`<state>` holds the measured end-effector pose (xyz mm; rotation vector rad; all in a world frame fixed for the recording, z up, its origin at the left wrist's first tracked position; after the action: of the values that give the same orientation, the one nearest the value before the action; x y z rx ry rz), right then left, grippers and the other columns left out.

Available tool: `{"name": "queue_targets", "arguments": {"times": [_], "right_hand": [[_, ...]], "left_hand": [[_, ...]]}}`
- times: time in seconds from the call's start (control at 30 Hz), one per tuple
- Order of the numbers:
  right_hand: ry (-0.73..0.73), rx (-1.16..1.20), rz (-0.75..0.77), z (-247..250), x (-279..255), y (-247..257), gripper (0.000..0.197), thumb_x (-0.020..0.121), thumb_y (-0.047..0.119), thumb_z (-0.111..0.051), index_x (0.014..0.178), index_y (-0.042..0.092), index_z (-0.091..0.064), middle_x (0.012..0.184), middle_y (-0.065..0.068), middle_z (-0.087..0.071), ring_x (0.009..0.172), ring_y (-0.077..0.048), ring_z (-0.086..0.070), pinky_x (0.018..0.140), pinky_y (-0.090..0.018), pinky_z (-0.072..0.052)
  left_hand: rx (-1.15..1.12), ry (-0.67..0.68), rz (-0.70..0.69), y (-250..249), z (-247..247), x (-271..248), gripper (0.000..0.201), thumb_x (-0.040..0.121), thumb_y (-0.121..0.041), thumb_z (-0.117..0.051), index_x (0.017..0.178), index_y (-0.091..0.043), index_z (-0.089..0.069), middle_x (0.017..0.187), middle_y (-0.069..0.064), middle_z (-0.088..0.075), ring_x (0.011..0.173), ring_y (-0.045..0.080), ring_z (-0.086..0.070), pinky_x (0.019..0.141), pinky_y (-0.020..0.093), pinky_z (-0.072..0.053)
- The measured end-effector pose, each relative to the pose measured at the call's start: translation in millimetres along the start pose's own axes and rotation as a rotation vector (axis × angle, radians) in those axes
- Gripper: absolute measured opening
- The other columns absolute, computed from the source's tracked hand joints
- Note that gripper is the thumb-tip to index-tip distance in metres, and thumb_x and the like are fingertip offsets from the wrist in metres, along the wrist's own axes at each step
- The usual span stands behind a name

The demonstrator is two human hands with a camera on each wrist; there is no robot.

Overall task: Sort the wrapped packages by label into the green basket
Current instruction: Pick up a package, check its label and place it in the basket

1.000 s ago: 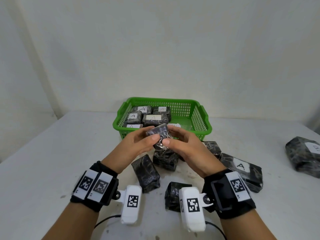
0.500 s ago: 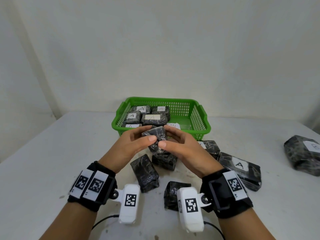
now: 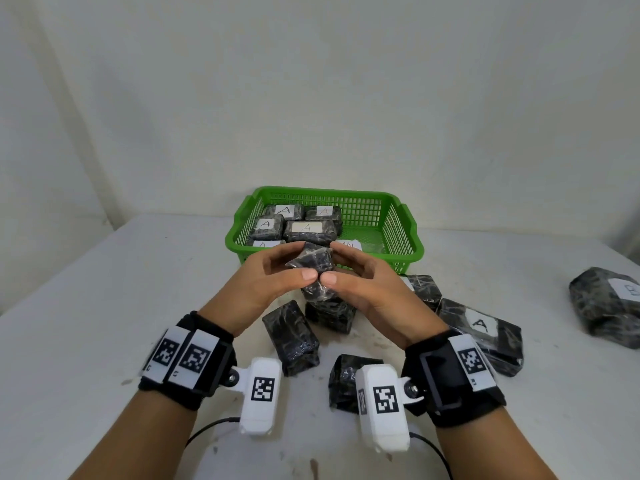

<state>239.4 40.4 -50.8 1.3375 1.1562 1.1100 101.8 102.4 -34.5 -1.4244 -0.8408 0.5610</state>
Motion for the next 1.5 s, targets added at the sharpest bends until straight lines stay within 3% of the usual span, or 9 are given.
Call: {"name": "queue_targets", "arguments": {"times": [0.2,0.33,0.5,0.63,0.73,0.9,1.07,1.23,1.5], "right_hand": [[0.047,0.000,-0.114,-5.9,-7.5,-0.1,0.055,0.083,0.044,-0.073,0.118,0.001,-0.074,0.117,-0.020,-0.076,0.097,-0.026,-0.071,0.092,-0.041,-0.058],[-0.046,-0.068,-0.046,6.5,-4.0,1.3,0.021,0.091,0.010,-0.075,0.112,0.006,-0.076,0.108,-0.010,-0.080,0.093,-0.021,-0.076,0.076,-0.029,-0.061],[-0.057,-0.197,0.093,-0.2,-6.1,15.4,0.039,0.083,0.013,-0.085,0.121,0.015,-0.076,0.112,-0.006,-0.080,0.104,-0.018,-0.076,0.090,-0.030,-0.061],[-0.059,-0.152,-0.024,1.3,-5.1,8.7,0.069,0.073,0.071,-0.076,0.128,0.031,-0.065,0.128,0.001,-0.071,0.114,-0.015,-0.070,0.104,-0.035,-0.055],[-0.008,-0.057,-0.123,-4.0,-7.2,1.1,0.059,0.068,0.077,-0.074,0.110,0.037,-0.065,0.126,-0.003,-0.066,0.120,-0.024,-0.066,0.111,-0.041,-0.051],[0.012,0.052,-0.083,-6.2,-8.3,4.7,0.038,0.077,0.050,-0.073,0.106,0.027,-0.079,0.112,-0.001,-0.080,0.112,-0.021,-0.073,0.110,-0.042,-0.052],[-0.046,0.036,-0.015,2.2,-3.3,7.7,0.090,0.058,0.047,-0.087,0.138,0.014,-0.062,0.134,-0.008,-0.070,0.125,-0.021,-0.067,0.114,-0.042,-0.049],[-0.034,0.013,-0.035,-0.9,-2.5,4.6,0.111,0.053,0.053,-0.089,0.150,0.014,-0.049,0.145,-0.005,-0.062,0.132,-0.015,-0.062,0.117,-0.039,-0.046],[-0.068,-0.038,0.009,4.5,-2.8,9.7,0.122,0.043,0.062,-0.096,0.147,0.016,-0.053,0.142,-0.002,-0.064,0.130,-0.014,-0.063,0.117,-0.040,-0.045]], "left_hand": [[0.125,0.071,-0.027,4.4,-5.1,0.6,0.120,0.044,-0.029,-0.100,0.149,-0.022,-0.041,0.143,0.001,-0.057,0.130,0.015,-0.058,0.107,0.042,-0.050],[0.072,0.047,-0.053,-1.7,-10.8,-0.7,0.117,0.051,-0.057,-0.092,0.150,-0.022,-0.040,0.145,-0.001,-0.056,0.130,0.013,-0.059,0.105,0.039,-0.051],[0.126,-0.164,-0.159,-18.7,3.6,-2.7,0.044,0.081,-0.019,-0.074,0.124,-0.011,-0.066,0.117,0.001,-0.075,0.110,0.017,-0.071,0.102,0.045,-0.054],[0.125,-0.226,-0.290,-33.0,10.9,-7.5,0.047,0.078,-0.004,-0.078,0.121,-0.016,-0.065,0.116,0.000,-0.075,0.111,0.015,-0.070,0.098,0.030,-0.055],[0.144,-0.149,-0.338,-34.7,2.1,-7.3,0.050,0.079,0.008,-0.075,0.121,-0.015,-0.064,0.119,0.004,-0.073,0.114,0.018,-0.069,0.099,0.029,-0.054],[0.172,-0.044,-0.385,-40.1,-11.8,-12.3,0.055,0.077,0.000,-0.079,0.127,-0.014,-0.062,0.127,0.004,-0.070,0.121,0.019,-0.065,0.104,0.032,-0.051],[0.213,0.055,-0.138,-14.4,-17.2,-5.7,0.109,0.060,-0.073,-0.078,0.148,-0.020,-0.044,0.141,-0.007,-0.059,0.131,0.005,-0.055,0.110,0.024,-0.045],[0.029,0.030,-0.043,-4.2,-15.6,-3.3,0.087,0.063,-0.060,-0.082,0.129,-0.007,-0.063,0.127,0.012,-0.069,0.123,0.027,-0.064,0.112,0.051,-0.043],[-0.025,0.048,-0.012,-3.7,-17.4,-3.9,0.088,0.067,-0.047,-0.082,0.137,-0.002,-0.055,0.131,0.014,-0.067,0.126,0.030,-0.062,0.114,0.053,-0.040]]}}
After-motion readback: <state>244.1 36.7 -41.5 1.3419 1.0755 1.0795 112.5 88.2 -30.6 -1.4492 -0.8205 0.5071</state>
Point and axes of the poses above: each hand's wrist, its own x-axis towards the middle knuckle, its own z-axis out of the back of the hand, y = z × x, the point moved 10 cm from there along x, towards the middle knuckle
